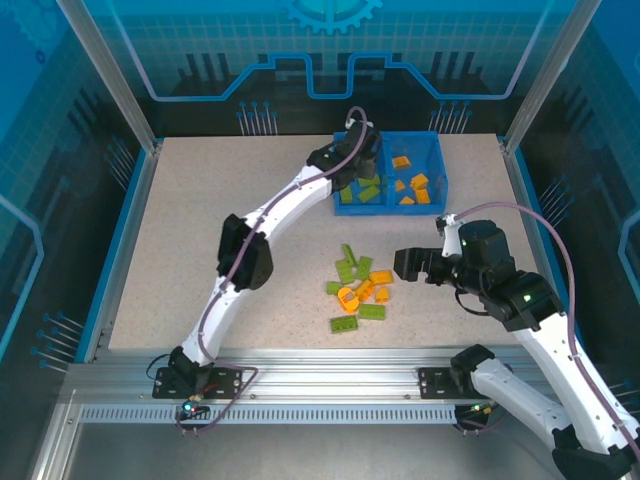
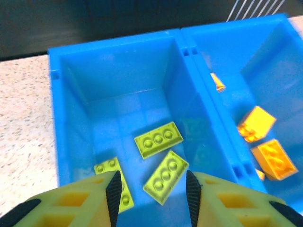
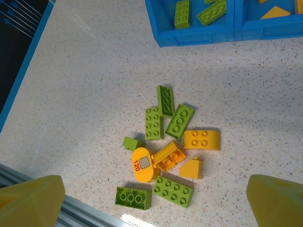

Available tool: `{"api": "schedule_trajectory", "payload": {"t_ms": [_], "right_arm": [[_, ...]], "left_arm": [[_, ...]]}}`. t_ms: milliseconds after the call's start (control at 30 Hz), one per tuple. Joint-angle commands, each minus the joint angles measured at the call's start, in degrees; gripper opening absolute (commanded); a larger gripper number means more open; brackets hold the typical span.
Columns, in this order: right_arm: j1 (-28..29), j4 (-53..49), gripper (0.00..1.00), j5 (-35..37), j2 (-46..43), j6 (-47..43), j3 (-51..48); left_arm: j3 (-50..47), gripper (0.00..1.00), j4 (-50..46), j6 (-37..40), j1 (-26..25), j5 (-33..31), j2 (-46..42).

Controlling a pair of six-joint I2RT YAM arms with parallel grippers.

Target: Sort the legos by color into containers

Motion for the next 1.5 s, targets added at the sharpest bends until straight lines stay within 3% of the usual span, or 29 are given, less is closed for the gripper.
{"api": "schedule_trajectory", "payload": {"t_ms": [0,167,300,500,633,767,900,967,1167,1467], "right_arm": [[1.0,0.82,1.0,0.26,1.41,0.45,-0.65],[1.76,3.51,1.0,-0.81,6.92,-0.37,-2.12],[3.22,6.06,1.0,0.28,13.54,-1.55,-2.34],[3.07,8.05,0.91,6.92,25.55,5.05,-2.88],[2.87,10.87,0.89,6.23,32.23,13.16,-4.32],[2.07,12.31,0.89,5.79,36.03,24.3,-5.45],[1.75,12.6,0.89,7.46,37.5,35.46,-7.02],[1.59,10.5,0.84,8.32,39.52,38.98,-6.29],[1.48,9.41,0.8,7.79,45.48,45.09,-2.3],[1.8,12.51,0.79,5.49,53.74,47.22,1.07]], "left_arm": [[-15.31,0.43,8.2,-1.5,-2.99,3.35,-18.43],[-43.78,0.43,19.73,2.88,-8.09,6.79,-43.49],[-57.87,0.43,20.88,11.31,-11.34,12.97,-58.93],[-70.36,0.48,12.55,32.1,-12.51,25.23,-76.53],[-78.35,0.59,7.38,48.05,-12.63,29.62,-84.64],[-85.01,0.76,7.38,58.79,-12.8,32.11,-88.71],[-86.43,0.9,5.75,61.58,-12.78,33.9,-88.26],[-86.36,0.95,4.04,62.04,-12.75,35.02,-87.25],[-86.98,0.99,2.6,62.38,-12.84,35.88,-86.8],[-87.71,0.99,2.56,62.92,-12.84,36.24,-86.94]]}}
